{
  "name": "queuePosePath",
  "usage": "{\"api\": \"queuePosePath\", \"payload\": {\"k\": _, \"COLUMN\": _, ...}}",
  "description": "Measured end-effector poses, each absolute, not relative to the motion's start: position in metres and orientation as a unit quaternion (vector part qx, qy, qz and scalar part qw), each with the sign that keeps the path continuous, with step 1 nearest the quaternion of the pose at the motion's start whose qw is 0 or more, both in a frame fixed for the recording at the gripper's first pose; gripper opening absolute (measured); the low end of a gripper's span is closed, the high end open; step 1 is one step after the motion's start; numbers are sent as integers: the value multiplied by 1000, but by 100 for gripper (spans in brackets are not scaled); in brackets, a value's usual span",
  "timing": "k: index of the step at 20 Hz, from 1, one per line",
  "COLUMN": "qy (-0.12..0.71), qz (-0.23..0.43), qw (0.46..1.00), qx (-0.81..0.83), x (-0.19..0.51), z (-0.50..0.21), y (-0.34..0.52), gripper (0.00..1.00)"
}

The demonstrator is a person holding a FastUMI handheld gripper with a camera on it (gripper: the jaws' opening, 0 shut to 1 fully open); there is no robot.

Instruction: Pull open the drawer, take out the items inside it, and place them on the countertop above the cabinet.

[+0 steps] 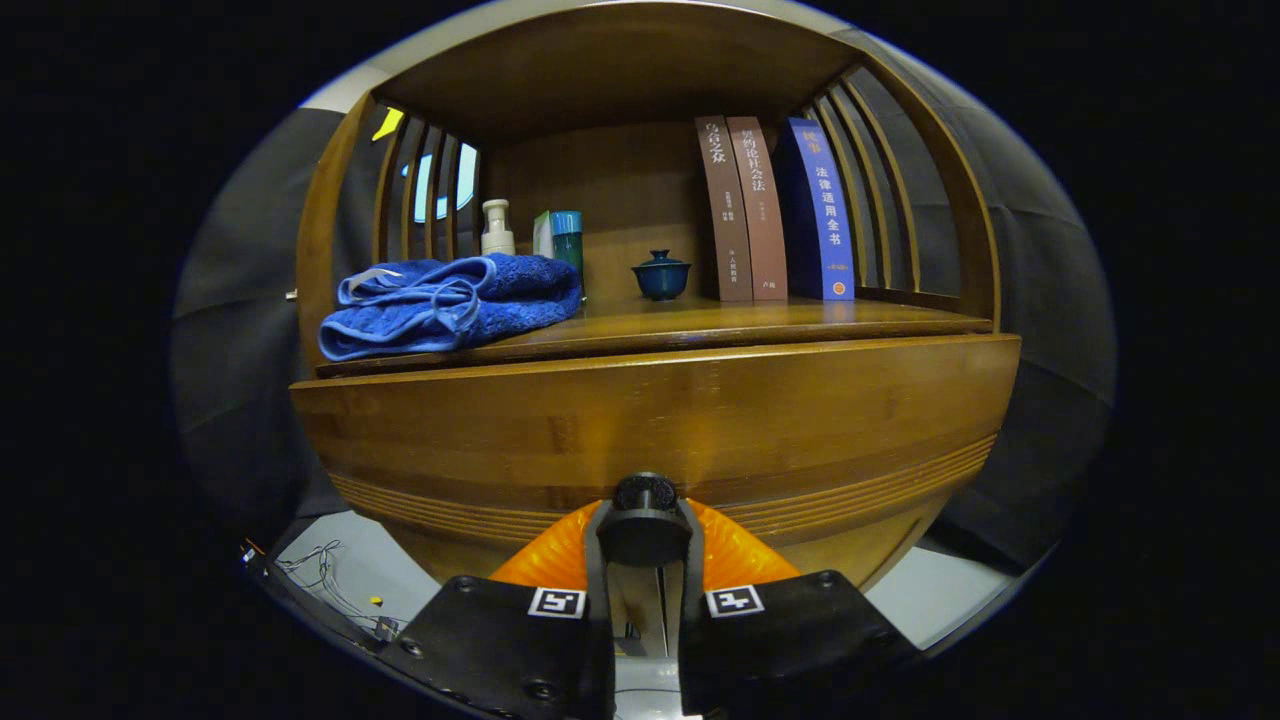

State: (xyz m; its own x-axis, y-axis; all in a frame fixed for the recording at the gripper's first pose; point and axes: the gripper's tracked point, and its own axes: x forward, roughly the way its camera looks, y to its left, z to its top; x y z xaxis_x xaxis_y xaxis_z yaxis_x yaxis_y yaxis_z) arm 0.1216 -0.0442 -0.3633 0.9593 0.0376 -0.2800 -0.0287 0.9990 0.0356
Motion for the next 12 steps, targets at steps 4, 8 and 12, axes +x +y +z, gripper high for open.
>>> {"api": "queuePosePath", "payload": {"k": 4, "qy": 143, "qz": 22, "qw": 989, "qx": 29, "x": 78, "z": -360, "y": -46, "gripper": 29}}
{"api": "queuePosePath", "payload": {"k": 8, "qy": 147, "qz": 20, "qw": 988, "qx": 34, "x": 42, "z": -358, "y": -47, "gripper": 29}}
{"api": "queuePosePath", "payload": {"k": 12, "qy": 151, "qz": 23, "qw": 987, "qx": 43, "x": 13, "z": -356, "y": -48, "gripper": 29}}
